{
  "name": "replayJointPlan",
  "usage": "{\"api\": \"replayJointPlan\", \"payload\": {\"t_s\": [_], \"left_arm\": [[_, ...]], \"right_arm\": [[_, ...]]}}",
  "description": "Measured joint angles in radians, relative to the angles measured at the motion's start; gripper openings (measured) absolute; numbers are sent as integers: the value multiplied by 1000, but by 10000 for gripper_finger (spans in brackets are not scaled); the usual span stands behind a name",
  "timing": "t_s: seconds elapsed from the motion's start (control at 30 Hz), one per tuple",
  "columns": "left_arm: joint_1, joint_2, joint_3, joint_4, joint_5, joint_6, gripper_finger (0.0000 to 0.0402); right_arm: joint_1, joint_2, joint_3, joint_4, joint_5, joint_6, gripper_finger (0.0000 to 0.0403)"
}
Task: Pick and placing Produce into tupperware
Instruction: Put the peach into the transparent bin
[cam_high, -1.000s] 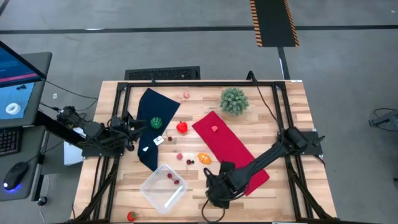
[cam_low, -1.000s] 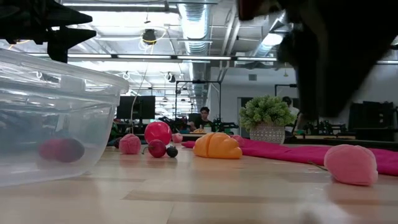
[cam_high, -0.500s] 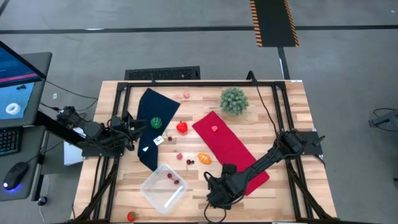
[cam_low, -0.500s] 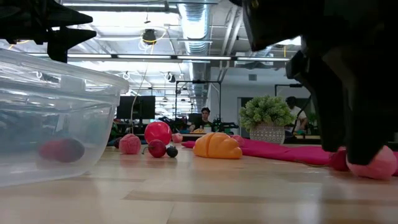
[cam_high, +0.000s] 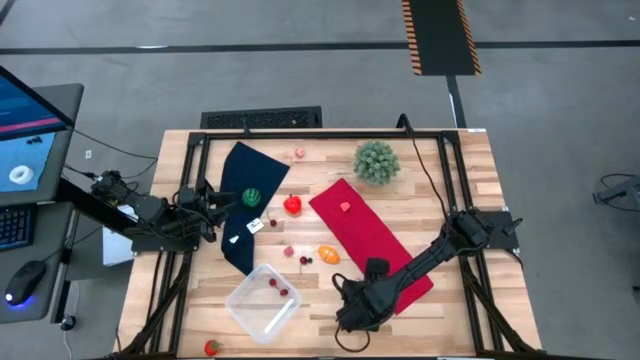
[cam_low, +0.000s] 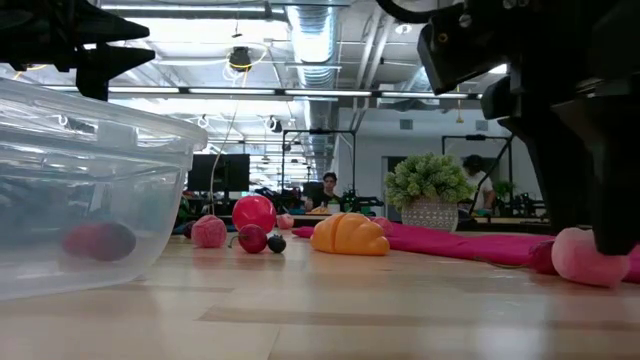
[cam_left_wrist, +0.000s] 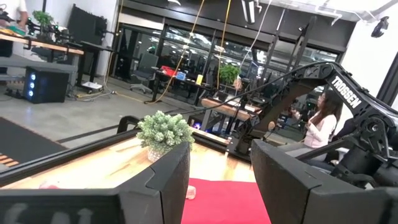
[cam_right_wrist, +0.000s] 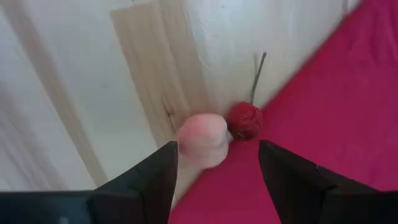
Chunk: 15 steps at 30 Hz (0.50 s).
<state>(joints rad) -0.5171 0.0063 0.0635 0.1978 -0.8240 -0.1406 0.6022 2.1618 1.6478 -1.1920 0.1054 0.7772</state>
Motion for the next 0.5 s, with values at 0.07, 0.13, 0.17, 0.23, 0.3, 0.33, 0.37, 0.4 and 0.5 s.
{"api": "replayJointPlan", "payload": {"t_s": [0.07, 0.13, 0.17, 0.23, 0.3, 0.33, 0.37, 0.4, 0.5], "left_arm": [[0, 0, 0, 0, 0, 0, 162], [0, 0, 0, 0, 0, 0, 162], [0, 0, 0, 0, 0, 0, 162], [0, 0, 0, 0, 0, 0, 162], [0, 0, 0, 0, 0, 3, 162], [0, 0, 0, 0, 0, 6, 162], [0, 0, 0, 0, 0, 6, 162], [0, 0, 0, 0, 0, 5, 162], [0, 0, 0, 0, 0, 5, 162]], "right_arm": [[0, 0, 0, -1, 2, 1, 249], [0, 0, 0, -1, 5, 1, 250], [0, 0, 0, -1, 5, 1, 250], [0, 0, 0, 2, 8, -5, 250], [0, 0, 0, 19, 11, -20, 250], [0, 0, 0, 29, 11, -23, 250], [0, 0, 0, 35, 11, -25, 250], [0, 0, 0, 36, 9, -28, 250], [0, 0, 0, 42, 8, -42, 250]]}}
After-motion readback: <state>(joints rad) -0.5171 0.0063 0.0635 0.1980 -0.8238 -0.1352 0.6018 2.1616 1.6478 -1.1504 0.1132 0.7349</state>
